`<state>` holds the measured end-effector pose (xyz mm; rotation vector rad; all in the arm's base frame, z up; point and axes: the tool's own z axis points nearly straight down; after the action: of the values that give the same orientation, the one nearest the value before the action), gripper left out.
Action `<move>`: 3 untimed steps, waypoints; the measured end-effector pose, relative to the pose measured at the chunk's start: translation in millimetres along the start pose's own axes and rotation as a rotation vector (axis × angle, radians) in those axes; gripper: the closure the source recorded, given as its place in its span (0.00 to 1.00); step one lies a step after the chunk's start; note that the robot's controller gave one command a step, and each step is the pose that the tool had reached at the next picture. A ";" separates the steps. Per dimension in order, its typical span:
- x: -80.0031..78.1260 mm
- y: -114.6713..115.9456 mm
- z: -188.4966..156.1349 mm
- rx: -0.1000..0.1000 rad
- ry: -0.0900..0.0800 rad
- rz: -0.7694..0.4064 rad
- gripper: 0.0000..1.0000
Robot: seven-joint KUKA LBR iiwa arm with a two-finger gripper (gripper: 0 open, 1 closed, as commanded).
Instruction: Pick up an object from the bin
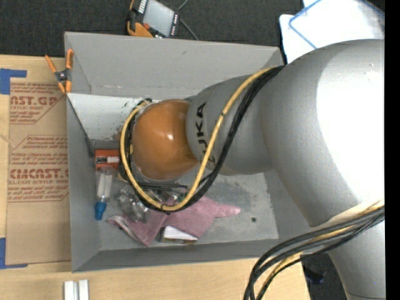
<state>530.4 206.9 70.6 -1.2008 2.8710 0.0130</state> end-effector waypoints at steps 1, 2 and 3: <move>0.0 0.1 0.0 0.000 0.000 0.000 1.00; 6.3 8.7 -0.1 -0.001 -0.005 0.008 1.00; 8.9 4.0 0.5 -0.002 -0.004 0.013 0.00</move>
Offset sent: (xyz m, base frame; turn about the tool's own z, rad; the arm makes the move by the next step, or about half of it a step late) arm -0.0110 0.0003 -0.0006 0.0078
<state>521.3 203.4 69.8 -1.1805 2.8765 0.0179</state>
